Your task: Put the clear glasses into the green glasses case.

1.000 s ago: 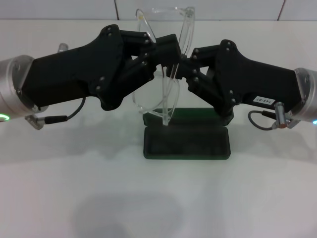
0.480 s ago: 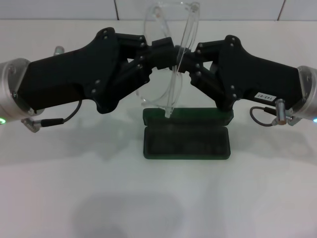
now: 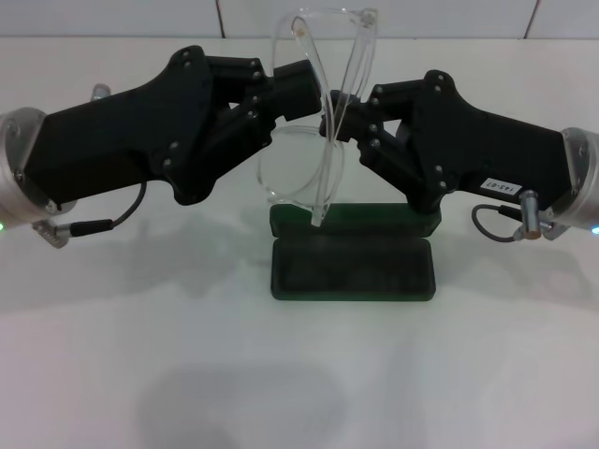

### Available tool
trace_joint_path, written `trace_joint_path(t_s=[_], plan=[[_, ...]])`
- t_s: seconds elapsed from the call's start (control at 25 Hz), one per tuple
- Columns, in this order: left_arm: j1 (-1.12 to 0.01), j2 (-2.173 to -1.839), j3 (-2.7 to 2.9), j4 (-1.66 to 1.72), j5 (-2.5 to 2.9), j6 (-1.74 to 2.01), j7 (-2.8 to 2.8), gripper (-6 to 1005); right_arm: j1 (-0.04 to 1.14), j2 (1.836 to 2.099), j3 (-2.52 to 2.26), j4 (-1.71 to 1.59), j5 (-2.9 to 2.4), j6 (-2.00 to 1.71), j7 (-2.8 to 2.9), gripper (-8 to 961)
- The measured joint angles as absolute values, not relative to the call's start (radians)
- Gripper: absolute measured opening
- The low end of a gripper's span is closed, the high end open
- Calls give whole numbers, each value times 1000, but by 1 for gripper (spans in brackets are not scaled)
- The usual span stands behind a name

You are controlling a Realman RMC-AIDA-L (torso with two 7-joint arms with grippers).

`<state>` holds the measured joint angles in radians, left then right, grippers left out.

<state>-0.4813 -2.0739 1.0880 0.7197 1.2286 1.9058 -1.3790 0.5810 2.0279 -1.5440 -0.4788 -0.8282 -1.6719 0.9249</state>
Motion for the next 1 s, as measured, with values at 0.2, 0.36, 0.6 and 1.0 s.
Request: trace_joint_path(t_s=[0.2, 0.36, 0.6, 1.0], plan=[[-483, -2075, 1088, 719, 1233, 1905, -1378, 56, 586, 2028, -1550, -479, -829, -1672, 925, 53], [-483, -2076, 1088, 719, 1233, 1904, -1378, 56, 586, 2028, -1565, -485, -828, -1672, 925, 54], [-483, -2075, 1088, 719, 1233, 1903, -1377, 56, 588, 2028, -1574, -492, -829, -1671, 925, 54], [-483, -2075, 1088, 719, 1233, 1900, -1377, 56, 582, 2028, -1585, -505, -826, -1649, 925, 55]])
